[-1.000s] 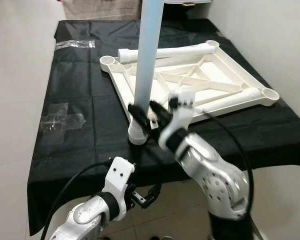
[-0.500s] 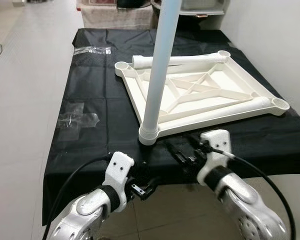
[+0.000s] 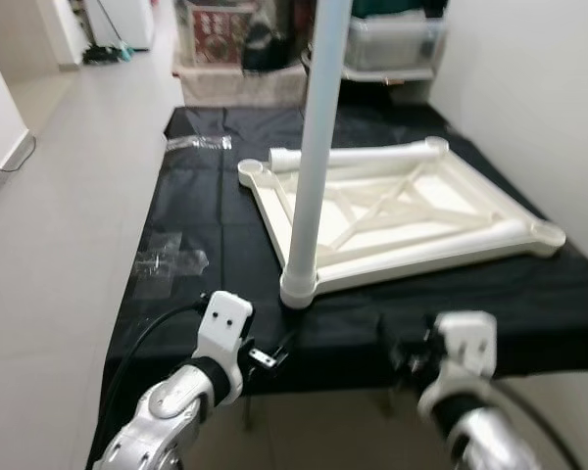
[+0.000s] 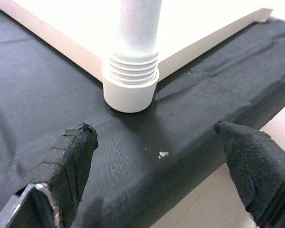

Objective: Building children table

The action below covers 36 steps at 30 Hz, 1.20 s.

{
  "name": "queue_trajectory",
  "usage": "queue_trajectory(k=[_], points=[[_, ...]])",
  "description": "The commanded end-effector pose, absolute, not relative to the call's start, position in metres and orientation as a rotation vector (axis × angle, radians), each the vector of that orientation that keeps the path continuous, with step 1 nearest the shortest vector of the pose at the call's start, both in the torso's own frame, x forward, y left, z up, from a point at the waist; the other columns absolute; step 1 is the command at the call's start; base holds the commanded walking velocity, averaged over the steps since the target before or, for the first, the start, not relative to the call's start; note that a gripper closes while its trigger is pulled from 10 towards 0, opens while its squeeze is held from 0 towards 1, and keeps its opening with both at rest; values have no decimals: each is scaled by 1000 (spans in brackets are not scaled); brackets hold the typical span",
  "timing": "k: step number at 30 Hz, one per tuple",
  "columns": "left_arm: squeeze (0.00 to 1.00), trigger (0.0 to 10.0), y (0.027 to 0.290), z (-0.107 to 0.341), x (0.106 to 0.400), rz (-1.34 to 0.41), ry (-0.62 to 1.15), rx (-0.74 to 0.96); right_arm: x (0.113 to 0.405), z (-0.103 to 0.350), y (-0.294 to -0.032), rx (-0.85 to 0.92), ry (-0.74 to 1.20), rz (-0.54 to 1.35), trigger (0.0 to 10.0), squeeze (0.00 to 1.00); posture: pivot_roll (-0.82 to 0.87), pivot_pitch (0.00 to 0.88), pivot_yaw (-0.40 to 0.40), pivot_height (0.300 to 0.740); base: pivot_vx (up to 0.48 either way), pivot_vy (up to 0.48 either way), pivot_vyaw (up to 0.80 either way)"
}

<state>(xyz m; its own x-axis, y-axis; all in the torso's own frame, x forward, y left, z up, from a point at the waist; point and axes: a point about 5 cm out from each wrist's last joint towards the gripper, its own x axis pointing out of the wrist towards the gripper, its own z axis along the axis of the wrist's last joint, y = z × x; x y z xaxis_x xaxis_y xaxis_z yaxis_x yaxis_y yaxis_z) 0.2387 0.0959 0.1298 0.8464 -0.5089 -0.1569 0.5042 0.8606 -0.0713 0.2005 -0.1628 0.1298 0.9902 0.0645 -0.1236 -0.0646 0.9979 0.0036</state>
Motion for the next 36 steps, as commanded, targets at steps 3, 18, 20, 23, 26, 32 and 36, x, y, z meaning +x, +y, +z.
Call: queue_trajectory(k=[3,18,20,23,26,32,36], points=[[0,10000,95,121,239,-532,195,-12,203,133,-162,-16,93,39,10000,0,58,0,-56,740,0,0,800],[0,10000,91,112,253,-482,201,-17,212,118,-166,-5,132,-60,10000,0,57,0,-64,740,115,0,318],[0,10000,91,111,254,-480,200,-19,212,116,-167,-4,136,-66,10000,0,61,0,-68,740,0,0,0],[0,10000,91,109,255,-475,202,-23,213,114,-169,-5,138,-70,10000,0,62,0,-66,740,0,0,0],[0,10000,92,108,256,-463,201,-29,216,114,-170,3,137,-64,10000,0,66,0,-74,740,0,0,0],[0,10000,91,105,257,-455,204,-45,224,119,-179,43,108,15,10000,0,66,0,-77,740,0,0,0],[0,10000,90,104,257,-461,206,-48,236,127,-205,2,92,75,10000,0,68,0,-79,740,0,0,0]])
